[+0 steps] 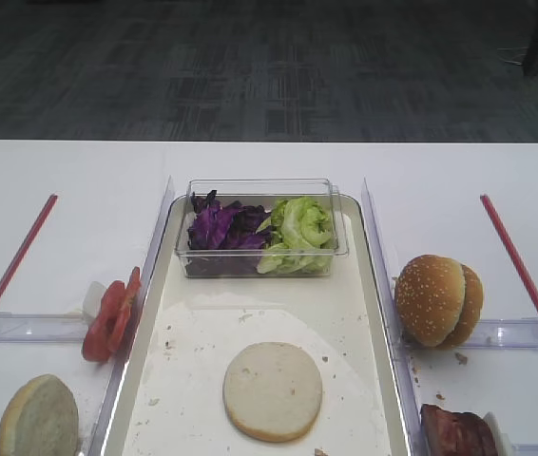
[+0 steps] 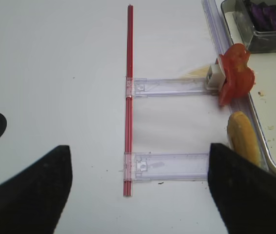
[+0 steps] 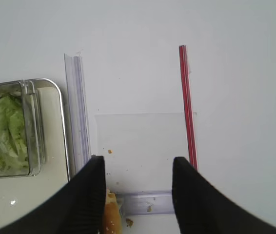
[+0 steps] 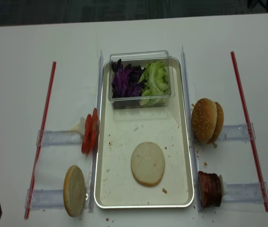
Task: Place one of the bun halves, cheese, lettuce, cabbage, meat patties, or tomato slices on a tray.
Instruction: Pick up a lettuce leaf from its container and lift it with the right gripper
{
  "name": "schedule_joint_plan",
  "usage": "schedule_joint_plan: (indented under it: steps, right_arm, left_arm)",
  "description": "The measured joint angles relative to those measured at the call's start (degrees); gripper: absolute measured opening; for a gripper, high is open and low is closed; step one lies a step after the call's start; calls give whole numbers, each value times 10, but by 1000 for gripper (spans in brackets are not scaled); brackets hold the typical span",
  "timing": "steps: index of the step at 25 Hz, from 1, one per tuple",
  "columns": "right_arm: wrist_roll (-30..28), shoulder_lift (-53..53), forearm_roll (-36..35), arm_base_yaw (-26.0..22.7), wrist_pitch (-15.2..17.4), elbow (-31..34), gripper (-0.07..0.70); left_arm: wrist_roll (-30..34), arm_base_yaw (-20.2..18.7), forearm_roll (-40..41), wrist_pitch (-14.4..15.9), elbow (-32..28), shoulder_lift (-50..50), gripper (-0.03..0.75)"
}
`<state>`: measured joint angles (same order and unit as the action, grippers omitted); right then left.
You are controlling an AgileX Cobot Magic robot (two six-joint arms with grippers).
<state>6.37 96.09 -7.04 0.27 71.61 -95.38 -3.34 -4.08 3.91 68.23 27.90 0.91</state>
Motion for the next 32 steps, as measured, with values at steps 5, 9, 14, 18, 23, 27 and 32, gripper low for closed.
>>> schedule_joint_plan:
  steps: [5, 9, 14, 18, 23, 27, 32]
  right_arm:
    - [12, 0, 17, 14, 0, 0, 337]
    - [31, 11, 27, 59, 0, 0, 337]
    - [66, 55, 27, 125, 0, -9, 337]
    - [87, 99, 27, 179, -1, -41, 337]
    - [108, 166, 27, 238, -2, -100, 337]
    - [121, 212, 27, 266, -4, -147, 337]
    - [130, 251, 27, 285, -4, -183, 337]
  left_arm:
    - [0, 0, 0, 0, 0, 0, 538]
    - [0, 0, 0, 0, 0, 0, 538]
    - [0, 0, 0, 0, 0, 0, 538]
    - [0, 0, 0, 0, 0, 0, 538]
    - [0, 0, 0, 0, 0, 0, 538]
    - [0, 0, 0, 0, 0, 0, 538]
    - [0, 0, 0, 0, 0, 0, 538]
